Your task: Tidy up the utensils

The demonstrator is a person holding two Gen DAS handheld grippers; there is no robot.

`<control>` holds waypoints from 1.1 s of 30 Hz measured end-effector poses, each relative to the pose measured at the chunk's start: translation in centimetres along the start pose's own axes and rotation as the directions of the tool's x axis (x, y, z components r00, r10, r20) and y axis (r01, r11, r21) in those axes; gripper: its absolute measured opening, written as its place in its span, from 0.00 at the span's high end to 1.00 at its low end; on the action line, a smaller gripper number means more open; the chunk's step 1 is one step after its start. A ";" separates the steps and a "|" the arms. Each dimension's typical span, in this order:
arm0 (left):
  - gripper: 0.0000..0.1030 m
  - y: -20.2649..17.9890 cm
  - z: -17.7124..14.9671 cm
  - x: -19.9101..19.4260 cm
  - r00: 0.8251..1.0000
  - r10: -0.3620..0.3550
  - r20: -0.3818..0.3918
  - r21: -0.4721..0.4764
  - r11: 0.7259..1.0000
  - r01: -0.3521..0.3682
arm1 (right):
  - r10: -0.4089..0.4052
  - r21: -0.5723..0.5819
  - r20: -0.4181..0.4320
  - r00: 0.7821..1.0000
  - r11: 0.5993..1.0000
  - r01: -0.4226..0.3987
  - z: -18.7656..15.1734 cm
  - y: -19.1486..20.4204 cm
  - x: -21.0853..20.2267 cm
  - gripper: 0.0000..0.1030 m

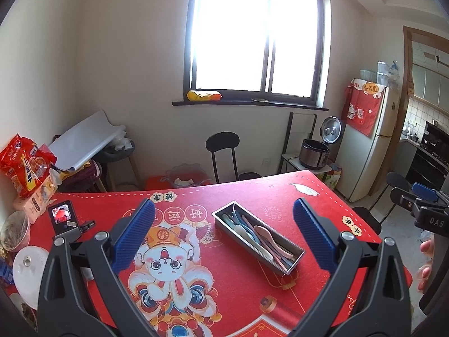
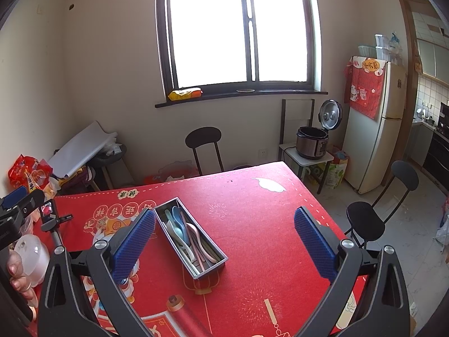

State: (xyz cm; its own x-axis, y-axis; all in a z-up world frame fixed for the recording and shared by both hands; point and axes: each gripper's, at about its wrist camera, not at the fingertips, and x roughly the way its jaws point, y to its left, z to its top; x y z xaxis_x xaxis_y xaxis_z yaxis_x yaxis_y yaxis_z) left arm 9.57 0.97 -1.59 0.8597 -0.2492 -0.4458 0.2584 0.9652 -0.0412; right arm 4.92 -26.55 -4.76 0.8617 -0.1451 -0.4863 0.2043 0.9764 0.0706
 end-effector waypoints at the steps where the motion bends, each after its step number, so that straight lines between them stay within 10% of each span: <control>1: 0.06 -0.1 0.0 0.0 1.000 0.003 -0.005 0.005 1.000 -0.003 | -0.001 0.001 -0.002 1.000 1.000 0.001 0.0 0.0 0.0 0.06; 33: 0.06 -0.9 0.3 -0.1 0.999 0.012 -0.037 0.013 1.000 -0.012 | 0.008 -0.008 -0.008 1.000 1.000 -0.008 0.4 0.1 0.1 0.06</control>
State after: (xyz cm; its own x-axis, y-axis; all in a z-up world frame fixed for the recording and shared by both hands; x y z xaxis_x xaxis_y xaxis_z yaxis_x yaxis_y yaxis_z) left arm 9.39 0.15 -1.19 0.8461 -0.2342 -0.4788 0.2539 0.9669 -0.0243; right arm 5.22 -26.57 -4.42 0.8597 -0.1359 -0.4924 0.1934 0.9788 0.0677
